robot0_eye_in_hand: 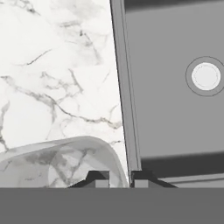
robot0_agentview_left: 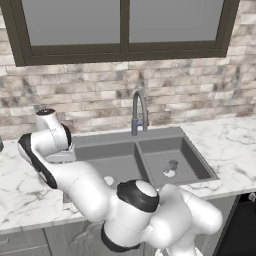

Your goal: Move any existing items from the left basin to the right basin for drying. Then move the glass cup from the counter to the left basin of the sink for washing.

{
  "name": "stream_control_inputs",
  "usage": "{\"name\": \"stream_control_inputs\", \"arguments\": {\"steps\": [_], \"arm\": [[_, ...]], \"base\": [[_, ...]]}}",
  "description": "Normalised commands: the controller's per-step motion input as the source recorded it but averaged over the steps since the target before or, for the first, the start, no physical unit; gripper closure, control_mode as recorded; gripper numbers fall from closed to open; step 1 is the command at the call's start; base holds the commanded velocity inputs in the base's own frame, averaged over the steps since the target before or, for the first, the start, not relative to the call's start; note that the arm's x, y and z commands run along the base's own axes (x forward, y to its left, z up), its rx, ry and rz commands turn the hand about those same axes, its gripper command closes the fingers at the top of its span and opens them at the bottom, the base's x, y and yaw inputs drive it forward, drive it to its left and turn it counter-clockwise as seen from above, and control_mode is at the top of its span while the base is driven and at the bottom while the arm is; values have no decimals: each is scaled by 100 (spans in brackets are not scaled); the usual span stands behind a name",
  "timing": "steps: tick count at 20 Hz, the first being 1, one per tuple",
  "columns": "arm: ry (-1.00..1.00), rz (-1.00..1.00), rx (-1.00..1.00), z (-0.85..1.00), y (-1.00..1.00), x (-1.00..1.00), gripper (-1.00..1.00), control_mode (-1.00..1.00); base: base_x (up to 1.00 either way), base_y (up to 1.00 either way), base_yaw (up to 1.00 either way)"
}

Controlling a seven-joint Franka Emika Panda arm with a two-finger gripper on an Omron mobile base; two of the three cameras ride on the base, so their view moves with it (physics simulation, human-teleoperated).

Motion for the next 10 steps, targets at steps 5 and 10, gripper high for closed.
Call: {"name": "stream_control_inputs", "arguments": {"steps": [5, 10], "arm": [[0, -7, 0, 1, -66, 0, 100, -100], [0, -8, 0, 0, -70, 0, 100, -100]], "base": [[0, 0, 0], [0, 0, 0]]}}
